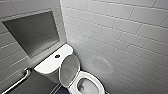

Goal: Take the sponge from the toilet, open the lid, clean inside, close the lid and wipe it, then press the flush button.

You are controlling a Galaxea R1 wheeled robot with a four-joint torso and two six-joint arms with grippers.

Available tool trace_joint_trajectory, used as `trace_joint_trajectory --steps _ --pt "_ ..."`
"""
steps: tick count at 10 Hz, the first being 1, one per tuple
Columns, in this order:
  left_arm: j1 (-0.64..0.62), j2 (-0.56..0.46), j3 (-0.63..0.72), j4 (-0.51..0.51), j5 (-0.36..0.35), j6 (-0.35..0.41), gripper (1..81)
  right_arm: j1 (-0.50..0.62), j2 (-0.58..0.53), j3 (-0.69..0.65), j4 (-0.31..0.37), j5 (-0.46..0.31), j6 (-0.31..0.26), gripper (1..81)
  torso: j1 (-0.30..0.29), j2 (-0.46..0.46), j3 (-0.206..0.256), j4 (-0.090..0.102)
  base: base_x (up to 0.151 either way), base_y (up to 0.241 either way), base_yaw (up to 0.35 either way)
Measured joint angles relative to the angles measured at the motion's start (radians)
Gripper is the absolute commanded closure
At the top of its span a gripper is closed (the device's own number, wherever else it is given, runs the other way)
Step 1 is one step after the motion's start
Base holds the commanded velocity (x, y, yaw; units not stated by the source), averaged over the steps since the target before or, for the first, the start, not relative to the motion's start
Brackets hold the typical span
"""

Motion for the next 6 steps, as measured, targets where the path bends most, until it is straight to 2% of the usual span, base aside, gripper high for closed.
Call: trace_joint_trajectory --steps 1,3,4,6 --pt "0.007 0.037 -0.054 0.009 -0.001 0.0 1.0 -0.004 0.009 -0.017 0.0 0.0 0.0 81.1 -0.021 0.03 0.029 0.005 0.0 0.0 0.0" --pt "0.024 0.104 -0.111 0.02 -0.004 0.0 1.0 -0.007 0.03 -0.035 -0.001 -0.006 0.0 81.1 -0.063 0.094 0.072 0.044 0.0 0.0 0.0" --pt "0.048 0.114 -0.119 0.026 -0.008 0.0 1.0 -0.001 0.036 -0.039 -0.002 -0.005 0.0 81.1 -0.083 0.124 0.078 0.058 0.0 0.0 0.0" --pt "0.068 0.121 -0.159 0.03 -0.001 0.0 1.0 0.0 0.037 -0.054 0.0 -0.005 0.0 81.1 -0.126 0.189 0.086 0.063 0.0 0.0 0.0"
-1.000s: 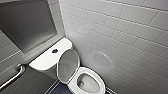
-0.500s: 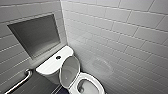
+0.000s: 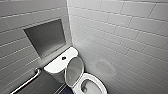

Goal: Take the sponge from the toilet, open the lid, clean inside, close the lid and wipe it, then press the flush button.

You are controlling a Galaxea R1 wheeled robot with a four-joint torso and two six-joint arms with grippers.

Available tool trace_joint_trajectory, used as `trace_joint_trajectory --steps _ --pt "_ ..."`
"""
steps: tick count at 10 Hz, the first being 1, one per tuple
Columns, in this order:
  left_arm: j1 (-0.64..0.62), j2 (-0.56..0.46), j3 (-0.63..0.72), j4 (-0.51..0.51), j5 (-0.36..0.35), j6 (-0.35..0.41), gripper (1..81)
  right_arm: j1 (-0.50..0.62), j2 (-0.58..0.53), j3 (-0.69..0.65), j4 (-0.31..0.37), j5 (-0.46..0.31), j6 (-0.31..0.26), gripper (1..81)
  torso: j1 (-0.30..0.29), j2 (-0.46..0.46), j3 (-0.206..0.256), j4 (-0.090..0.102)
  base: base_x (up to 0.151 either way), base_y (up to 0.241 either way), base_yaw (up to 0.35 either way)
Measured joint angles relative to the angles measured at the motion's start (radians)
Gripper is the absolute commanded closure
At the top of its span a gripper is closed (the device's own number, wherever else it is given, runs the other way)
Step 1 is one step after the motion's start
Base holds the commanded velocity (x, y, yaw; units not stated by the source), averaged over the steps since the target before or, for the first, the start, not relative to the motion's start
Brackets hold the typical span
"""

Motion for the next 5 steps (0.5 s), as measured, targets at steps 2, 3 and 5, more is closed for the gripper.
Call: trace_joint_trajectory --steps 2,3,5 --pt "-0.023 0.044 -0.08 0.001 0.0 0.0 1.0 0.004 0.004 -0.005 0.0 0.0 0.0 81.1 -0.05 0.077 0.0 0.0 0.0 0.0 0.0" --pt "-0.024 0.071 -0.12 0.001 -0.002 0.002 1.0 0.004 0.014 -0.017 0.0 0.001 0.001 81.1 -0.074 0.114 0.0 0.0 0.0 0.0 0.0" --pt "-0.02 0.112 -0.174 0.001 -0.005 0.011 1.0 0.005 0.039 -0.067 0.0 -0.001 0.001 81.1 -0.122 0.188 0.0 0.0 0.0 0.0 0.0"
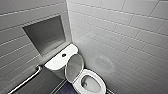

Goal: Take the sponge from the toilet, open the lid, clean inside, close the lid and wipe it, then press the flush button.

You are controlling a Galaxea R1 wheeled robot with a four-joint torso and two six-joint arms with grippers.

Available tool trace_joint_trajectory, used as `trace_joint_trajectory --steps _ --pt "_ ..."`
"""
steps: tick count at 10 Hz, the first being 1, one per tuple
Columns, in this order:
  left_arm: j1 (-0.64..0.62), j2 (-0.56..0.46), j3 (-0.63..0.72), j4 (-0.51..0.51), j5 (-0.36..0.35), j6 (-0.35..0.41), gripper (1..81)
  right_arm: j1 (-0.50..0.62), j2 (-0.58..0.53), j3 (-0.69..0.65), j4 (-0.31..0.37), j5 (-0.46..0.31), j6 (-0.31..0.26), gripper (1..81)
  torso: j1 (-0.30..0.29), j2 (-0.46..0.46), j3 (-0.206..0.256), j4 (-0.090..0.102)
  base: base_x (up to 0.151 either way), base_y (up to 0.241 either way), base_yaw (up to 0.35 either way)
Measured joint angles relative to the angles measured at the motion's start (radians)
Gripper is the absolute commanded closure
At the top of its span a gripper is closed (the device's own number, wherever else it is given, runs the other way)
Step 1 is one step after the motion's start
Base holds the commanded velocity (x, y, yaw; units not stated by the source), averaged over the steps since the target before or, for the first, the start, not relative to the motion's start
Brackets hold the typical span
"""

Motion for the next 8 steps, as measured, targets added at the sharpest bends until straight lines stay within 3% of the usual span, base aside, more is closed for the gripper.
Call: trace_joint_trajectory --steps 3,6,8 --pt "0.016 0.004 -0.001 0.0 -0.002 0.0 1.0 0.004 0.04 -0.077 0.0 -0.008 0.0 81.1 -0.048 0.081 0.015 0.0 0.0 0.0 0.0" --pt "0.011 0.006 -0.002 -0.002 -0.002 -0.019 1.0 0.005 0.045 -0.08 -0.001 -0.008 0.0 81.1 -0.058 0.096 0.113 0.0 0.0 0.0 0.0" --pt "0.034 0.005 -0.006 -0.013 0.002 -0.089 1.0 0.004 0.045 -0.08 -0.001 -0.009 0.0 81.1 -0.06 0.096 0.142 0.0 0.0 0.0 0.0"
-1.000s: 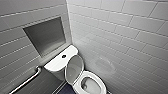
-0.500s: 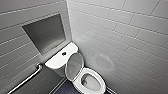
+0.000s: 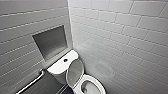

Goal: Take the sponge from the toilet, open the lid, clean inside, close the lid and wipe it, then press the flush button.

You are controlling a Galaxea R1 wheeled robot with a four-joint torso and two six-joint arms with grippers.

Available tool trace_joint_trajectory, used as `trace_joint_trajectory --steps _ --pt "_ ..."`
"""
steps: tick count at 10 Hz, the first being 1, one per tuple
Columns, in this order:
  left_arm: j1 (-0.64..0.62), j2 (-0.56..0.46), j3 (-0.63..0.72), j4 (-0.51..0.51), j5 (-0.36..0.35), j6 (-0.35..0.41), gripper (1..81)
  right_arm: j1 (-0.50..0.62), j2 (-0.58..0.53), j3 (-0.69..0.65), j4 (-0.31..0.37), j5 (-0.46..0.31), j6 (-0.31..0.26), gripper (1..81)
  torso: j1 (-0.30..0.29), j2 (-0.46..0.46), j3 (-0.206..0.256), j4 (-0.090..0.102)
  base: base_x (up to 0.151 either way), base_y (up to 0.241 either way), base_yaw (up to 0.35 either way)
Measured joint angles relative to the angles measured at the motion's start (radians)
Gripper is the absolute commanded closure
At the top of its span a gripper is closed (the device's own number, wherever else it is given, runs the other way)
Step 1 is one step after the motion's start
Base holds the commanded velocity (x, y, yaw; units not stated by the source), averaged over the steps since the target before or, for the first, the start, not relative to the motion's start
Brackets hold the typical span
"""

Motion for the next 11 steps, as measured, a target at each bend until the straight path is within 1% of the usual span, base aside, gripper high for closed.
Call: trace_joint_trajectory --steps 1,2,3,4,5,6,7,8,9,10,11 --pt "0.026 0.0 0.0 -0.005 0.032 -0.016 1.0 -0.005 0.0 0.0 0.0 -0.007 0.0 81.1 0.0 0.0 0.008 0.0 0.0 0.0 0.0" --pt "0.037 0.009 0.0 -0.013 0.106 -0.013 1.0 -0.002 0.0 0.0 0.0 -0.007 -0.001 81.1 -0.001 0.0 0.007 0.0 0.0 0.0 0.0" --pt "0.039 0.019 -0.001 -0.03 0.161 0.02 1.0 -0.002 0.0 -0.002 0.0 -0.009 -0.001 81.1 -0.001 0.0 0.007 0.0 0.0 0.0 0.0" --pt "0.035 0.037 -0.001 -0.071 0.195 0.112 1.0 0.0 0.0 -0.006 0.0 -0.01 -0.001 81.1 -0.001 0.0 0.007 0.0 0.0 0.0 0.0" --pt "0.036 0.05 0.001 -0.153 0.227 0.247 1.0 0.003 0.0 -0.006 0.0 -0.011 -0.001 81.1 -0.001 0.0 0.007 0.0 0.0 0.0 0.0" --pt "0.036 0.056 0.006 -0.287 0.26 0.427 1.0 0.007 0.0 -0.006 0.0 -0.01 -0.001 81.1 -0.001 0.0 0.007 0.0 0.0 0.0 0.0" --pt "0.035 0.056 0.006 -0.422 0.258 0.583 1.0 0.007 0.003 -0.006 0.0 -0.011 0.0 81.1 -0.001 0.0 0.007 0.0 0.0 0.0 0.0" --pt "0.034 0.053 0.006 -0.569 0.274 0.755 1.0 0.006 0.006 -0.006 0.0 -0.011 0.003 81.1 -0.001 0.0 0.007 0.0 0.0 0.0 0.0" --pt "0.03 0.051 0.007 -0.747 0.302 0.944 1.0 0.007 0.007 -0.008 0.0 -0.02 0.003 81.1 -0.001 0.0 0.007 0.0 0.0 0.0 0.0" --pt "0.026 0.051 0.008 -0.95 0.3 1.125 1.0 0.009 0.008 -0.01 0.0 -0.054 0.003 81.1 -0.001 0.0 0.007 0.0 0.0 0.0 0.0" --pt "0.016 0.051 0.011 -1.123 0.278 1.283 1.0 0.018 0.008 -0.016 0.0 -0.088 0.0 81.1 -0.001 0.0 0.007 0.0 0.0 0.0 0.0"
